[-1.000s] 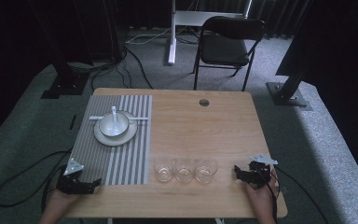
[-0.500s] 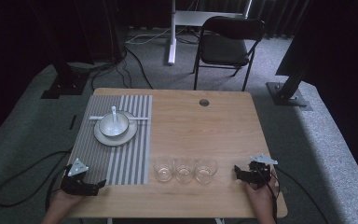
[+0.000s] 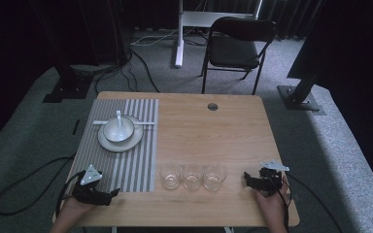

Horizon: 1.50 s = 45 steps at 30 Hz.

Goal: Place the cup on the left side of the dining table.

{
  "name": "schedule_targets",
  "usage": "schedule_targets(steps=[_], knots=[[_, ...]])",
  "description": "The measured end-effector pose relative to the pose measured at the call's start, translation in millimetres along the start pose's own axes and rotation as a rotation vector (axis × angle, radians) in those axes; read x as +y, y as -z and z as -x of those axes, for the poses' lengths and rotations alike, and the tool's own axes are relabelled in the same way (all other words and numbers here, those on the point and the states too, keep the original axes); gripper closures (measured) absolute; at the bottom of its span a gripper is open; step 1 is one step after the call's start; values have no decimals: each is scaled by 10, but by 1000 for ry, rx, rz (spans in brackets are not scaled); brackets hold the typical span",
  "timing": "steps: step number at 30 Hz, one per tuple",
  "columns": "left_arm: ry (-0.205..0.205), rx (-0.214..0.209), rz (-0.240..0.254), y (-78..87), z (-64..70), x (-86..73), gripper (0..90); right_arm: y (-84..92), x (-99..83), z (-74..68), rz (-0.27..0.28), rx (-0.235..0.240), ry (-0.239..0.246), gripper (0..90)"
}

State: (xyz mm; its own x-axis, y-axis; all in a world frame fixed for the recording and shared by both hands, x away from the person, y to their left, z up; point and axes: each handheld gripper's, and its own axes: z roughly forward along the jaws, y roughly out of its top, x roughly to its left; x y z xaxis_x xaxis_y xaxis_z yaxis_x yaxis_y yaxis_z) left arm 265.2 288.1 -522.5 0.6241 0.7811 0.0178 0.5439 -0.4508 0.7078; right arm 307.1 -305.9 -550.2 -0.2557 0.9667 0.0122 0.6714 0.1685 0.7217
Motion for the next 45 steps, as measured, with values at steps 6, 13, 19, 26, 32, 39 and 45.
schedule_targets(steps=[6,13,19,26,32,39,45], knots=[[-25,-36,-4,-73,106,77,20,0,0,0,0,0,0,125],[-52,-60,24,-127,224,188,20,0,0,0,0,0,0,125],[-70,-99,28,-196,317,274,20,0,0,0,0,0,0,125],[-101,-130,28,-307,438,375,21,0,0,0,0,0,0,125],[-119,-163,30,-385,526,454,20,0,0,0,0,0,0,125],[-155,-195,14,-508,641,544,20,0,0,1,0,0,0,125],[-164,-214,29,-572,716,622,20,0,0,1,0,0,0,125]])
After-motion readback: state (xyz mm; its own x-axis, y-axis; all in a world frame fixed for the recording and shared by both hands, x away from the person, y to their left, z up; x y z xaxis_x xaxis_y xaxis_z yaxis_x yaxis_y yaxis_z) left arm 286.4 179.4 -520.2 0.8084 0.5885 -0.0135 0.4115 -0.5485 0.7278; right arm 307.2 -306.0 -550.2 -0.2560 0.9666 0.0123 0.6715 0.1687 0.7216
